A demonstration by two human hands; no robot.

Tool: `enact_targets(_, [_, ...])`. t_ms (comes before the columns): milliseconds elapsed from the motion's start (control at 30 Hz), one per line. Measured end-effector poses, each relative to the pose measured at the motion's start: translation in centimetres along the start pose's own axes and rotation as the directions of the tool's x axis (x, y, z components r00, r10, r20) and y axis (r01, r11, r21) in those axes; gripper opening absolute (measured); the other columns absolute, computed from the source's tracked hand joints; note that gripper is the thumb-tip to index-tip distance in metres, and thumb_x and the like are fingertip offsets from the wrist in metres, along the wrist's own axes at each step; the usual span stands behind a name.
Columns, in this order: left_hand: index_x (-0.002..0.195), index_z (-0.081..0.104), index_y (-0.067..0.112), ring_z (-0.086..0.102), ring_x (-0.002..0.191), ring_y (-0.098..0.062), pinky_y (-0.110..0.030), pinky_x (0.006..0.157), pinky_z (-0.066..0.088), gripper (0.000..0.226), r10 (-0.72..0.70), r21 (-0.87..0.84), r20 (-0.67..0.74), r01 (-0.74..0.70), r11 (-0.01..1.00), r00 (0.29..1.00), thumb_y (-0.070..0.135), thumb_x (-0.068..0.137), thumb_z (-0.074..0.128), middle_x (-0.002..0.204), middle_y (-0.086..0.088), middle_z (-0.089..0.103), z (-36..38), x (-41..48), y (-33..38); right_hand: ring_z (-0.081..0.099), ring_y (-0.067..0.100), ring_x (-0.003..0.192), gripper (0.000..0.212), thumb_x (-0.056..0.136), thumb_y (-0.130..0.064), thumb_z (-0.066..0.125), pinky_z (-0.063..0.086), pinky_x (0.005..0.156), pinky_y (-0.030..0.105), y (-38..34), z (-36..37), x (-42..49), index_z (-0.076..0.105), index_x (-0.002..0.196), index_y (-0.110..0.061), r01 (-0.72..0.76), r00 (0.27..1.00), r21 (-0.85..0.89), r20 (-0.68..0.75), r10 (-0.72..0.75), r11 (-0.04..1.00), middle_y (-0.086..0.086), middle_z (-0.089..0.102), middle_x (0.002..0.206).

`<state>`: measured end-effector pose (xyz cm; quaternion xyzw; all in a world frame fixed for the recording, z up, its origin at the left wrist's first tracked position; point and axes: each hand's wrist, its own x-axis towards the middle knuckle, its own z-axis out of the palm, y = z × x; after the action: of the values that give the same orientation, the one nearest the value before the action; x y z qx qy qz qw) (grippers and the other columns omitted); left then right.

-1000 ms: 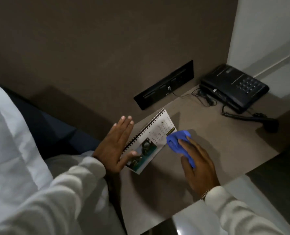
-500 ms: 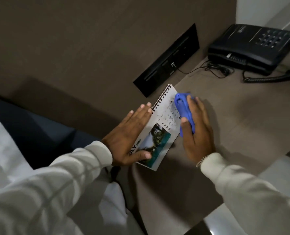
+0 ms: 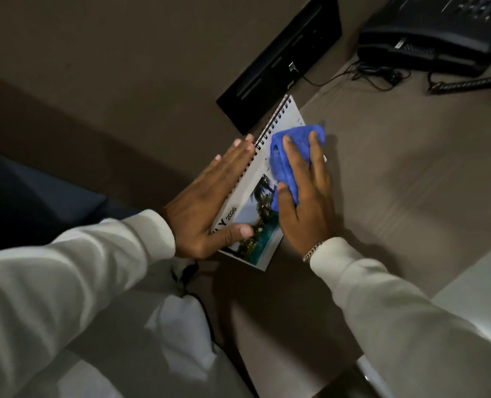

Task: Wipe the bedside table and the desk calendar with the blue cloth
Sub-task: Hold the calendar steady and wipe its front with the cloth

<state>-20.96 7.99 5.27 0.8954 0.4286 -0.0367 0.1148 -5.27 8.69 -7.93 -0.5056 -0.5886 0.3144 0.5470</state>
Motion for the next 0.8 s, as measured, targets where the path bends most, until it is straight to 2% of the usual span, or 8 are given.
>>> enact_targets(33, [0.155,-0.002,0.006,-0.005,0.156,-0.021,-0.053,0.124,0.011,0.100,0.003,0.004,-0.004,-0.003,1.000,1.000,0.070,0.087,0.032,0.167,-0.012,-0.003,0.0,0.0,0.0,0.007,0.022,0.147,0.066,0.091,-0.025,0.045,0.017,0.111,0.032,0.2,0.1,-0.7,0.016,0.147,-0.044,0.015,1.000,-0.026,0.024,-0.014,1.000,-0.002,-0.002,0.163])
enact_targets(100, [0.155,-0.003,0.005,-0.005,0.156,-0.022,-0.055,0.124,0.012,0.100,0.011,0.012,-0.012,-0.011,1.000,1.000,0.070,0.087,0.032,0.167,-0.011,-0.003,-0.1,0.0,0.0,0.007,0.025,0.148,0.069,0.091,-0.024,0.046,0.021,0.107,0.032,0.4,0.2,-2.1,0.012,0.148,-0.043,0.063,0.996,-0.099,0.068,-0.056,0.993,0.000,-0.004,0.163])
enact_targets(200, [0.155,-0.005,0.006,-0.006,0.156,-0.020,-0.055,0.124,0.013,0.102,0.012,0.032,-0.006,-0.011,0.999,1.000,0.072,0.086,0.032,0.168,-0.009,-0.005,-0.2,0.1,0.0,0.006,0.030,0.148,0.070,0.091,-0.021,0.048,0.029,0.112,0.045,0.1,0.4,-2.9,0.013,0.149,-0.039,0.096,0.994,-0.095,0.068,-0.090,0.991,0.006,-0.001,0.163])
enact_targets(267, [0.155,-0.005,0.006,-0.006,0.156,-0.019,-0.053,0.124,0.013,0.103,0.014,0.051,0.002,-0.014,0.999,1.000,0.072,0.085,0.032,0.168,-0.008,-0.006,-0.2,0.1,0.0,0.003,0.030,0.149,0.068,0.092,-0.014,0.048,0.026,0.115,0.054,-0.5,0.5,-2.0,0.017,0.149,-0.036,0.109,0.994,-0.029,0.030,-0.108,0.994,0.008,0.000,0.162])
enact_targets(333, [0.155,-0.005,0.007,-0.006,0.156,-0.018,-0.053,0.124,0.013,0.102,0.016,0.063,0.007,-0.017,0.998,1.000,0.072,0.086,0.033,0.168,-0.007,-0.005,-0.2,0.1,-0.1,0.002,0.030,0.149,0.066,0.093,-0.012,0.046,0.024,0.115,0.057,-1.1,0.3,-0.2,0.020,0.148,-0.035,0.110,0.994,0.014,-0.010,-0.109,0.994,0.008,0.001,0.162])
enact_targets(533, [0.155,-0.004,0.006,-0.005,0.156,-0.019,-0.053,0.124,0.013,0.103,0.013,0.061,0.004,-0.013,0.998,1.000,0.072,0.086,0.034,0.168,-0.006,-0.006,-0.4,0.1,-0.2,0.011,0.029,0.148,0.067,0.093,-0.008,0.047,0.033,0.111,0.055,-0.4,-0.5,-0.1,0.020,0.147,-0.037,-0.071,0.997,0.028,-0.023,0.072,0.997,0.002,0.003,0.163])
enact_targets(633, [0.155,-0.005,0.008,-0.005,0.156,-0.017,-0.052,0.124,0.014,0.103,0.006,0.042,0.009,-0.006,0.999,1.000,0.073,0.085,0.034,0.168,-0.004,-0.007,-0.3,0.0,0.0,0.012,0.027,0.148,0.064,0.093,-0.007,0.046,0.036,0.110,0.054,-0.9,0.2,-2.6,0.026,0.147,-0.034,-0.036,0.999,0.054,-0.027,0.038,0.998,0.002,0.007,0.163])
enact_targets(800, [0.155,-0.006,0.009,-0.005,0.155,-0.015,-0.051,0.124,0.015,0.104,-0.001,0.032,0.021,0.000,0.999,1.000,0.072,0.085,0.037,0.168,-0.004,-0.006,-0.2,-0.1,-0.1,0.009,0.028,0.148,0.066,0.095,-0.014,0.044,0.029,0.111,0.043,-1.8,0.2,1.1,0.015,0.148,-0.038,0.015,0.998,0.055,-0.061,-0.011,0.998,0.004,0.001,0.163])
